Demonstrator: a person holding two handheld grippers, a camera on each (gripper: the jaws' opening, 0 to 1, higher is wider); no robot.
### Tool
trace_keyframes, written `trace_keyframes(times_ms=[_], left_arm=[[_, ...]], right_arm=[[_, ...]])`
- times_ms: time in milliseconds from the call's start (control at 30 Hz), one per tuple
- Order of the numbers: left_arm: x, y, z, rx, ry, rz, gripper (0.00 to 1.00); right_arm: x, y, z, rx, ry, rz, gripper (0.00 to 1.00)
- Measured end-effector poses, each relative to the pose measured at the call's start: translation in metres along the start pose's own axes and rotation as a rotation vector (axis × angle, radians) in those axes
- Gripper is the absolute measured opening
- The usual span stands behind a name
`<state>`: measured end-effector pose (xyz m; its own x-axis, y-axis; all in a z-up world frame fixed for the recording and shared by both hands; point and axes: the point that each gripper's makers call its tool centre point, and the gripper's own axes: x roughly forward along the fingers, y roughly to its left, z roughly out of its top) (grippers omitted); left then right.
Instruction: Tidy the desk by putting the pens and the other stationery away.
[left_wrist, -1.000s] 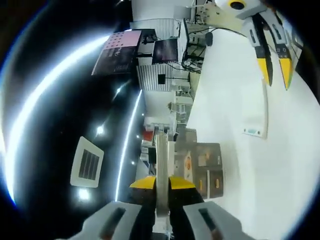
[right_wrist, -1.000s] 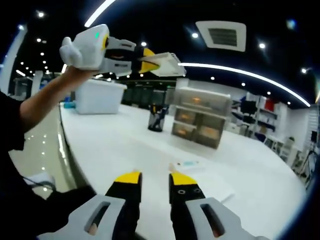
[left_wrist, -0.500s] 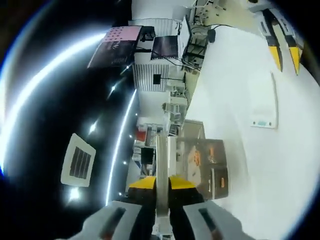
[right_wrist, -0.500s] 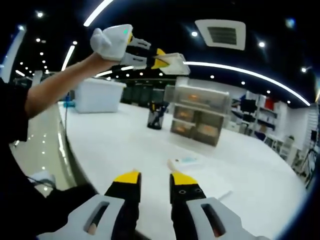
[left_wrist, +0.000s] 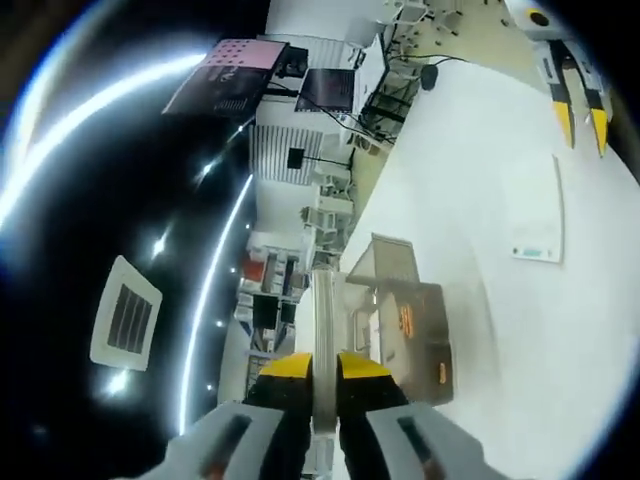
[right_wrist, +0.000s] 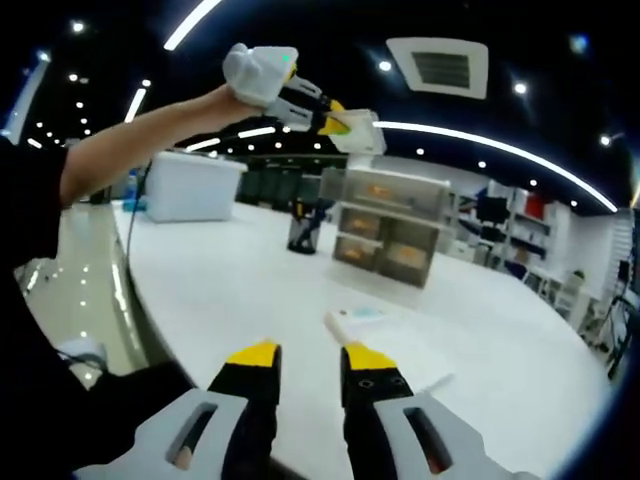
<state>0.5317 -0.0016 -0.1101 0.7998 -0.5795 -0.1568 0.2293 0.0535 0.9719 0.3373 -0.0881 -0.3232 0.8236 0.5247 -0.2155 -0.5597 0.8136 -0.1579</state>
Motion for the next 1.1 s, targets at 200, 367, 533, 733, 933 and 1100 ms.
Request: trace_keyframes(times_ms=[200, 367, 533, 733, 933, 1100], left_arm=[[0.018, 0.002, 0.002, -0.09, -0.023, -0.068, 0.08], [0.032, -0.007, 0.007, -0.124, -0.04, -0.133, 0.08], [0.045, -0.017, 0.009, -0.158, -0.041, -0.203, 0.08], [0.06, -0.019, 0.008, -0.177, -0.026, -0.259, 0.08], [0.076, -0.018, 0.0, -0.182, -0.001, -0.282, 0.08], [0.089, -0.022, -0.008, -0.213, 0.008, -0.314, 0.08]], right_arm=[[-0.001, -0.002, -0.005, 0.003, 0.011, -0.002, 0.21], [-0.001, -0.006, -0.008, 0.008, 0.018, -0.008, 0.21], [-0.003, -0.008, -0.009, 0.008, 0.023, -0.009, 0.21], [-0.005, -0.013, -0.01, 0.01, 0.023, -0.014, 0.22], [-0.005, -0.016, -0.015, 0.021, 0.026, -0.017, 0.22], [-0.006, -0.019, -0.018, 0.023, 0.031, -0.025, 0.22]])
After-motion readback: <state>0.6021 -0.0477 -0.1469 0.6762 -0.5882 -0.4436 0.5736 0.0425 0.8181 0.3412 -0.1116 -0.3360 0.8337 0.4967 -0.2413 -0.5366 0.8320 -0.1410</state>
